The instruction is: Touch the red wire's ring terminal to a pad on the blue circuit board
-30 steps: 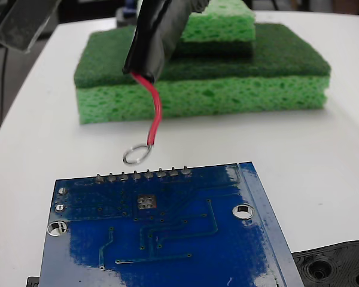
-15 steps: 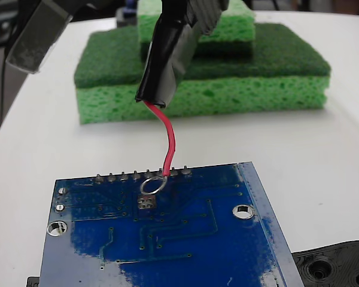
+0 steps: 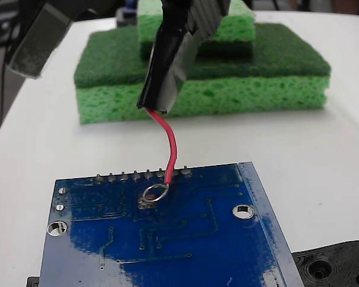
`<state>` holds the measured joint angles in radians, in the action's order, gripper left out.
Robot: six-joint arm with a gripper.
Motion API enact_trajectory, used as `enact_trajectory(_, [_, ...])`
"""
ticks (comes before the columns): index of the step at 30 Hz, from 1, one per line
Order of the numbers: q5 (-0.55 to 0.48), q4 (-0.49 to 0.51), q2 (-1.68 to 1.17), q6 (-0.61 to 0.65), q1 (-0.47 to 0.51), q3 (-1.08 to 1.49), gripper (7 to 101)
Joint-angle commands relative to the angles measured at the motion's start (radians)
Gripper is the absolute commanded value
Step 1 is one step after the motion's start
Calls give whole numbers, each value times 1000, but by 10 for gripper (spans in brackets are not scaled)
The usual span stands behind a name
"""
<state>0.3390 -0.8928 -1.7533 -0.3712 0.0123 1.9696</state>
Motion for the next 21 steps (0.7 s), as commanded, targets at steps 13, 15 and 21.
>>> enact_trajectory(13, [3, 2, 5, -3, 9, -3, 1003])
enact_trajectory(15, [3, 3, 6, -3, 11, -3, 1003])
enact_trajectory(21, [2, 3, 6, -3, 12, -3, 1003])
